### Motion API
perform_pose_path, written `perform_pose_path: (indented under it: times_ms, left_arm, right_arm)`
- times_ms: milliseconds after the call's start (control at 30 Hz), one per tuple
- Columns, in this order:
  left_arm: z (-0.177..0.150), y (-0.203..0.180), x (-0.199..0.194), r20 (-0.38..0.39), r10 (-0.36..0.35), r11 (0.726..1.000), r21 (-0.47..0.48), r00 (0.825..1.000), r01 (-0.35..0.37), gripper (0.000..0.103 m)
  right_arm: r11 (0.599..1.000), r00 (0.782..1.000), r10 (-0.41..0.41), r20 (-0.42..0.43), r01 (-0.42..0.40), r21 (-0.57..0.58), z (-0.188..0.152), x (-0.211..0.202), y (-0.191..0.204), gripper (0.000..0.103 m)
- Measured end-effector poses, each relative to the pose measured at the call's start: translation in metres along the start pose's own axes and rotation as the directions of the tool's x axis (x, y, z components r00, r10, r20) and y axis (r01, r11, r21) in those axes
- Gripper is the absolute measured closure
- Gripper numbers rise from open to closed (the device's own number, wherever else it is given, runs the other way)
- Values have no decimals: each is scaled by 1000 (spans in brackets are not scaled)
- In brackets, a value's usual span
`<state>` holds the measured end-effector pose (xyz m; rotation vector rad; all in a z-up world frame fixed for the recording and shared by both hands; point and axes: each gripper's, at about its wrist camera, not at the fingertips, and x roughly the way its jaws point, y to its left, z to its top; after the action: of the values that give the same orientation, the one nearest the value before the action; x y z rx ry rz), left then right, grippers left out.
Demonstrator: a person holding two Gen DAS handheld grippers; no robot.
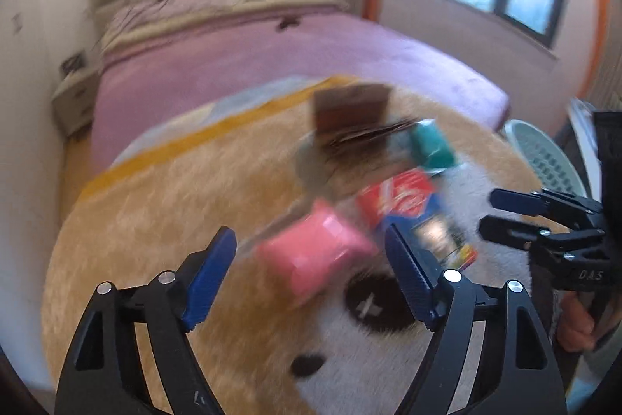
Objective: Collect trash
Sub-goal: 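Move both tools back over the rug toward the pink bag and tiger box, then grasp the pink plastic bag with the left tool while the right tool grasps the tiger-print box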
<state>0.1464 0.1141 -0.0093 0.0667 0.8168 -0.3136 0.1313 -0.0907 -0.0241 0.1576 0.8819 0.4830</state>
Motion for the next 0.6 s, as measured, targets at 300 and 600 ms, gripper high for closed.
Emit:
perform_pose_path:
  times_ms: [300,600]
  left_arm:
    - [-12,-3,24,-97,-40,998,53,995,45,30]
    - [-12,6,19,-59,-53,998,-26,997,51,43]
  right_arm:
    - [995,996,69,-48,-65,74,1,8,-15,40]
    - [1000,999,20,-32,-20,4,-2,7,0,37]
